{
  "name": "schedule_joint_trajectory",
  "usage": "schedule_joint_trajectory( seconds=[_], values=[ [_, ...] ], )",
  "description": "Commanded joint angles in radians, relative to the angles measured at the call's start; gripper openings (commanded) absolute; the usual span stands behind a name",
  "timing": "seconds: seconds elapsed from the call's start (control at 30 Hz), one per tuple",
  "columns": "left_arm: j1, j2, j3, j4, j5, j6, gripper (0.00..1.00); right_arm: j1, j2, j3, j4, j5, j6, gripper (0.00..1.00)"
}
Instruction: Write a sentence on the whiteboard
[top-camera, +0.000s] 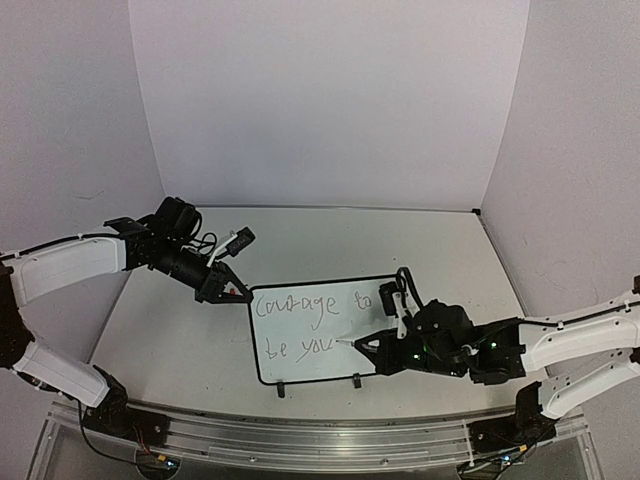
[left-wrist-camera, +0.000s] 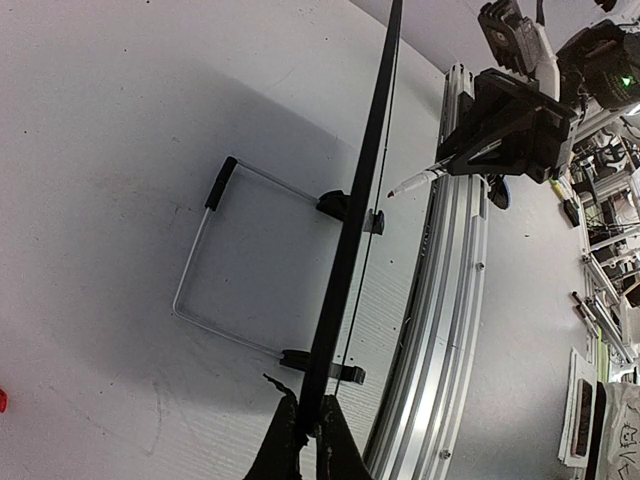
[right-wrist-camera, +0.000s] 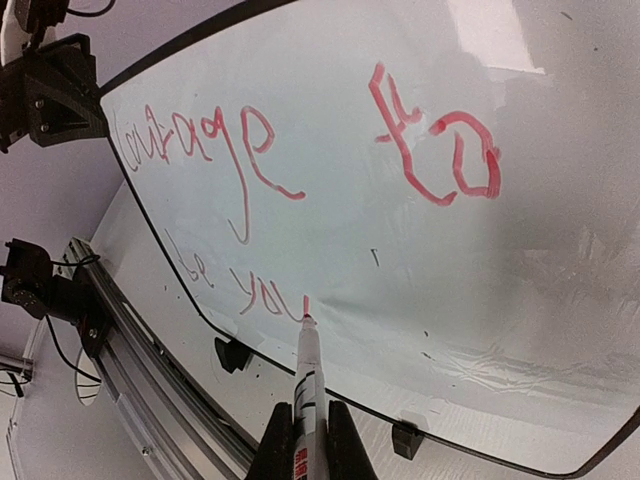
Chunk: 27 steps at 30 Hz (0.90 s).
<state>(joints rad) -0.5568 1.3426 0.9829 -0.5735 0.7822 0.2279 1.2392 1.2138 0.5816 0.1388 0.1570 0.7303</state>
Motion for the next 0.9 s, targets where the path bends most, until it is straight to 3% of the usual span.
schedule_joint_trajectory(
  seconds=[0.0, 0.33, 0.87],
  values=[
    [-0.022, 0.029, 0.008, -0.022, -0.061, 0.013, 0.00, -0.004, 0.029, -0.004, -0.015, 0.018, -0.007, 0.00],
    [-0.022, 0.030, 0.008, -0.022, -0.063, 0.012, 0.00, -0.004, 0.074, 0.021, -0.014, 0.025, -0.016, 0.00],
    [-0.022, 0.033, 0.009, -0.023, -0.072, 0.009, 0.00, -0.004, 0.008, 0.016, -0.020, 0.014, -0.049, 0.00]
  ],
)
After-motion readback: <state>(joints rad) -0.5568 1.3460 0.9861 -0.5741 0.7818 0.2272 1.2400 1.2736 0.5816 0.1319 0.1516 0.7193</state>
